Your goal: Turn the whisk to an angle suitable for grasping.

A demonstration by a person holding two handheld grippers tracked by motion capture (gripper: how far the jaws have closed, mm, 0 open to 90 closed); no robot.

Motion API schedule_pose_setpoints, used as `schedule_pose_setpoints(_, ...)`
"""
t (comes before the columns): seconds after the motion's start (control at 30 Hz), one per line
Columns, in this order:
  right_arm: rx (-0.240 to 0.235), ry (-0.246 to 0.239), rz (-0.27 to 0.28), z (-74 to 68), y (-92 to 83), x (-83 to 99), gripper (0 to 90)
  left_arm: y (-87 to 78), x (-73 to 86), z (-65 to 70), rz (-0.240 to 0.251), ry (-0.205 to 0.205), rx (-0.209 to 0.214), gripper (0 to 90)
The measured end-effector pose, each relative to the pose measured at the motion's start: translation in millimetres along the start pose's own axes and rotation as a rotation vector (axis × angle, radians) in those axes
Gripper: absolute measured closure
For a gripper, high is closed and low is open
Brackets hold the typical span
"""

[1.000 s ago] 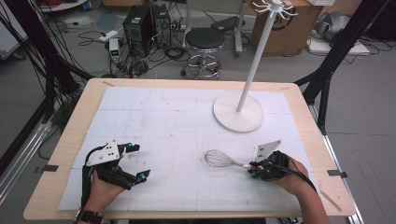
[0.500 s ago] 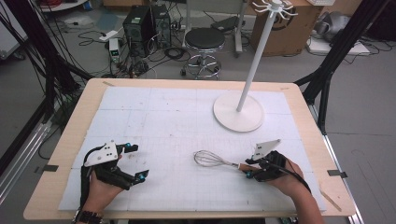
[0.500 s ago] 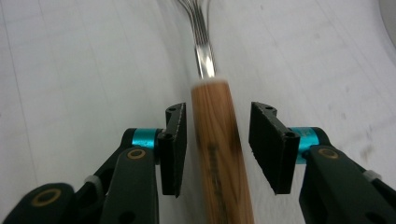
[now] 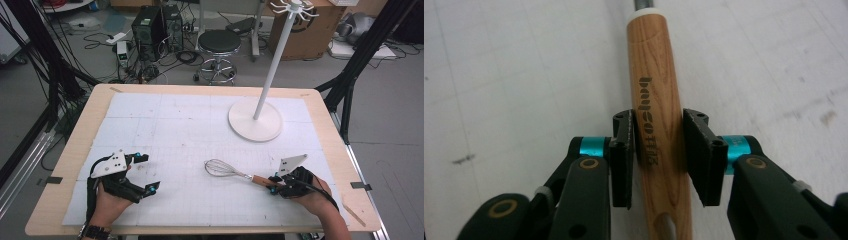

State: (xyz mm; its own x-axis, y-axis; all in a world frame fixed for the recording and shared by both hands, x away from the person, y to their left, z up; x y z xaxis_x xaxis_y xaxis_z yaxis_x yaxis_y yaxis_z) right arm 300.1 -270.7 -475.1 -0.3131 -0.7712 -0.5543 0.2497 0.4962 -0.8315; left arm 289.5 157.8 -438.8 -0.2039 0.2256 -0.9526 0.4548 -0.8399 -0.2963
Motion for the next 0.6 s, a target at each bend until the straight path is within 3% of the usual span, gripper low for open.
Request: schedule_pose_setpoints(0.6,-0.106,-0.126,0.008,-12.5,50.5,-75.5,69.9,-3.0,-3.3,1.2,0.013,0.003,0.004,1.7)
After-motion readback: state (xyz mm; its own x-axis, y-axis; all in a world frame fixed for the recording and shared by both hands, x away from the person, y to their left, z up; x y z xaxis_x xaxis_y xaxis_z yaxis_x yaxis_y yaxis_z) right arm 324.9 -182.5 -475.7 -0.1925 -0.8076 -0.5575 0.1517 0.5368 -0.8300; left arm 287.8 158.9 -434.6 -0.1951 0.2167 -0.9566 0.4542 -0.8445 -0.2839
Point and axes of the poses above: each handheld gripper's, and its own axes: y roughly forward along the jaws, x roughly out of its underside, z roughly to its right, the point moved 6 cm from there along y, roughly forward along the jaws, and after that the axes turned 1 degree about y, right-handed, at the moved point
